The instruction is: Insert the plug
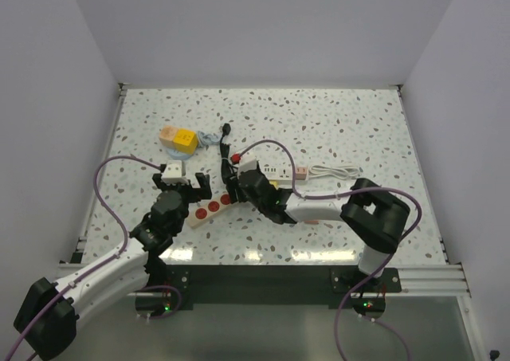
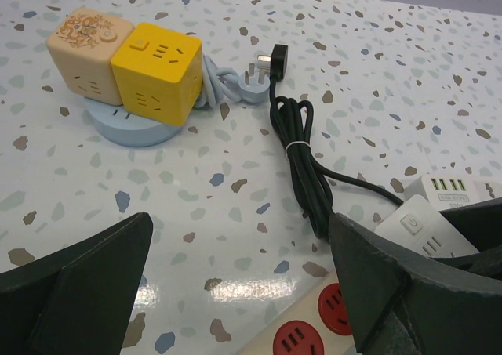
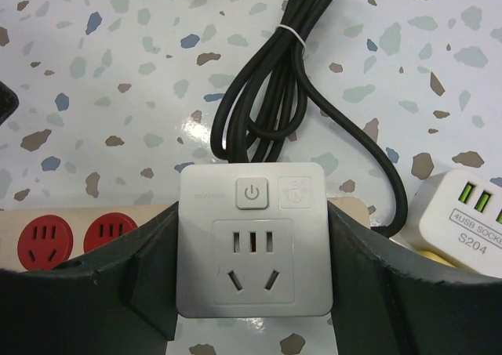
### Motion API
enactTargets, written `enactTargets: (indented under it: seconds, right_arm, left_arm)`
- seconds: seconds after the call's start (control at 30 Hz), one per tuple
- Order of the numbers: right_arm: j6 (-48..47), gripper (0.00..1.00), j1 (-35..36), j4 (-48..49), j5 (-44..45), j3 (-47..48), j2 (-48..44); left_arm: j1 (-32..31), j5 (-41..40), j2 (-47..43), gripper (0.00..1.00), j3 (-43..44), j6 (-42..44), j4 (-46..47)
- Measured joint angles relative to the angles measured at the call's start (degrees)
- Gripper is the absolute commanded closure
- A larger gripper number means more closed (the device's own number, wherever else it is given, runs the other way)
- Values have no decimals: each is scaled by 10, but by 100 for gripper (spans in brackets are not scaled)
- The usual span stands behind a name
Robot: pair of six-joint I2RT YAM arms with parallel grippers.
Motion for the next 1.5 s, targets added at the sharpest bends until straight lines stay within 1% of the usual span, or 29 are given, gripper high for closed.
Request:
enactTargets:
  seconds: [0.33, 0.67, 1.33, 1.5]
  right_arm:
    - [7, 100, 32, 30, 69, -13, 15]
    - [9, 100, 38, 59, 88, -24, 23]
    - [29, 100, 59, 114, 136, -39, 49]
    - [37, 100, 71, 128, 161, -39, 60]
  left_arm:
    - [0, 0, -2, 0, 0, 0, 0]
    - [0, 0, -18, 0, 0, 0, -1]
    - [0, -1, -19, 0, 0, 0, -2]
    - [0, -2, -18, 0, 0, 0, -2]
